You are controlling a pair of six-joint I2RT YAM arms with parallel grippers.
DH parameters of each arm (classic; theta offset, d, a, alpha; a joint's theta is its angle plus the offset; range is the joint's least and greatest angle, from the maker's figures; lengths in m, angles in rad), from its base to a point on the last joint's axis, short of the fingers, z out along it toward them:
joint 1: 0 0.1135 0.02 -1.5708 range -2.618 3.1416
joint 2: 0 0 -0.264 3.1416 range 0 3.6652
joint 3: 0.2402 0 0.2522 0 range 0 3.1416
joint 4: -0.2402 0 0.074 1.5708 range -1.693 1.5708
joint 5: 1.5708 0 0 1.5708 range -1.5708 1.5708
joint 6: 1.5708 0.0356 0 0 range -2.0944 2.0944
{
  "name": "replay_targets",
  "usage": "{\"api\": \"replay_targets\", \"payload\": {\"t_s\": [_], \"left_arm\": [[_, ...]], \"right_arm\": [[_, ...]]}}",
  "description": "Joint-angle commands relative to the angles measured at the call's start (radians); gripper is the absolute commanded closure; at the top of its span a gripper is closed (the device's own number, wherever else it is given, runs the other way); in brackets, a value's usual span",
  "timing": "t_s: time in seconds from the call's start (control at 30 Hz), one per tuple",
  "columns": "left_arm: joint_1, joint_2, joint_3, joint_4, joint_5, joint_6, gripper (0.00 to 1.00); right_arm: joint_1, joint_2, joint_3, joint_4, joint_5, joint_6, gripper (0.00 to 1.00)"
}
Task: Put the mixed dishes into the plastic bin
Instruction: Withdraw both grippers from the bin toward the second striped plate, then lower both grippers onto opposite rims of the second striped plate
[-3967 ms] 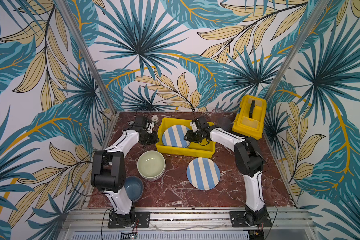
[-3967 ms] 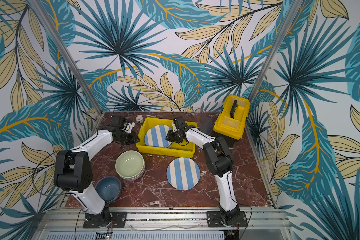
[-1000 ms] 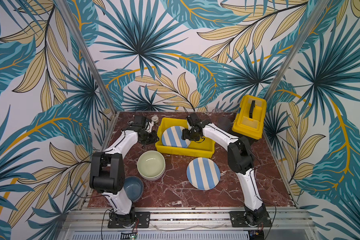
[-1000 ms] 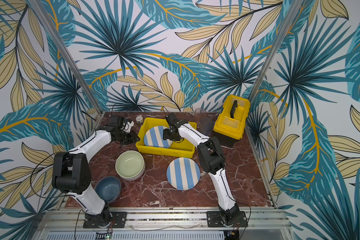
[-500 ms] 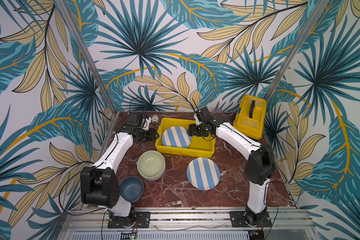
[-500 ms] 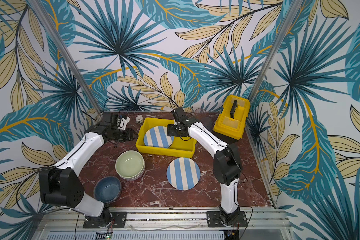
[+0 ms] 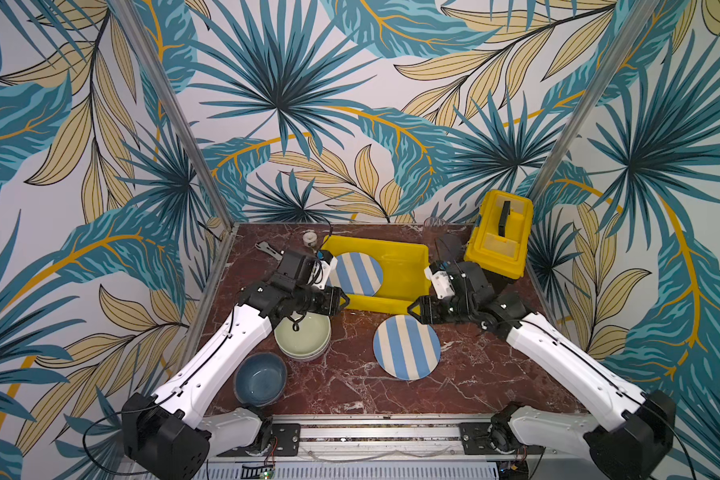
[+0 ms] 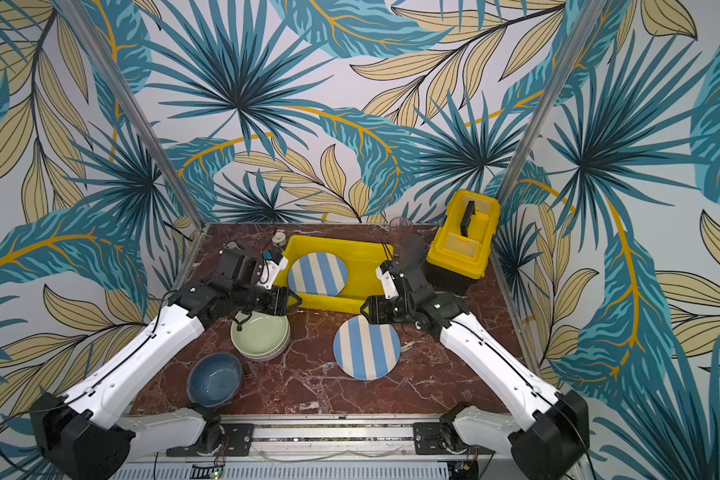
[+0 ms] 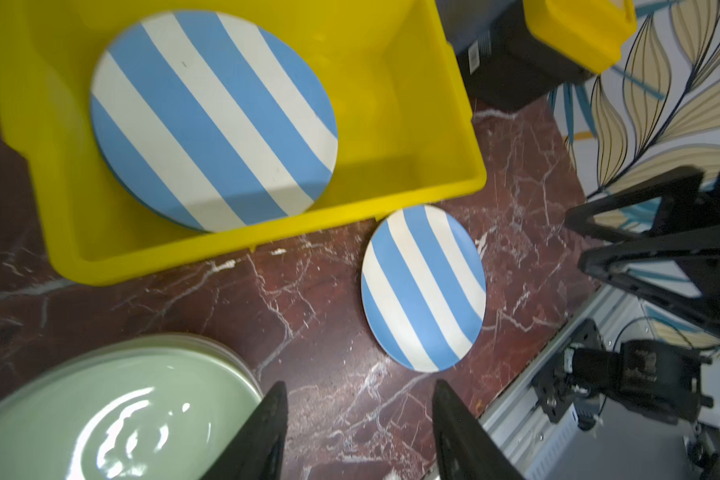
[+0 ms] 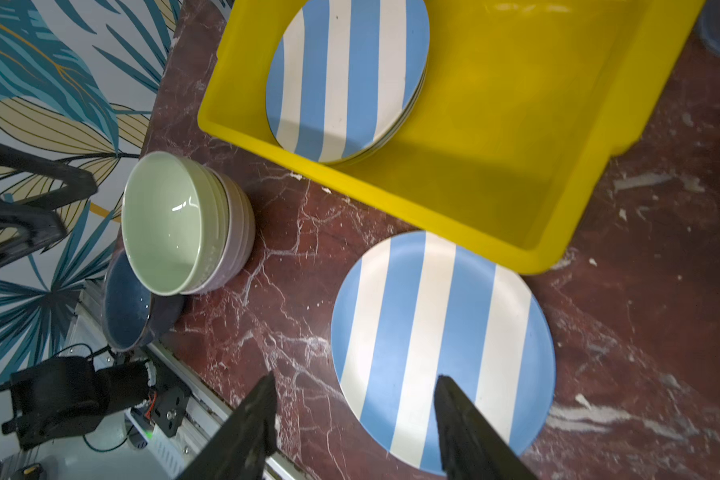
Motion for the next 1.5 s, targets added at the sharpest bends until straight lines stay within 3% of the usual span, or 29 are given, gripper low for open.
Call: {"api": "replay_targets", "payload": {"t_s": [0.0,0.27,0.53,0.63,0.77,0.87,1.13,1.47], "left_arm": [[-0.067,-0.006,-0.064,0.02,-0.018,-0.048,0.47],[-0.224,0.038,-0.158,0.185,-0.019,-0.141,0.53],[-0.328,0.183,-0.211,0.321,-0.129,-0.245,0.5],[-0.353,0.254,-0.221,0.378,-0.138,-0.267,0.53],[-0.38,0.354,-0.194,0.398,-0.176,-0.259,0.57],[-0.392,0.414,-0.166,0.397,-0.19,-0.258,0.62],[-0.395,0.472,-0.161,0.397,-0.247,-0.307,0.73],[-0.397,0.529,-0.13,0.397,-0.231,-0.302,0.77]], "right_arm": [[-0.001,-0.1,-0.103,0.006,-0.024,0.042,0.43],[-0.004,-0.245,-0.338,0.1,-0.006,0.178,0.48],[-0.012,-0.297,-0.525,0.253,-0.023,0.269,0.52],[-0.015,-0.321,-0.572,0.27,0.01,0.289,0.52],[-0.046,-0.32,-0.599,0.212,0.139,0.325,0.51],[-0.084,-0.302,-0.608,0.229,0.138,0.337,0.51],[-0.153,-0.244,-0.689,0.421,0.0,0.324,0.51],[-0.24,-0.029,-0.687,0.604,-0.141,0.282,0.52]]}}
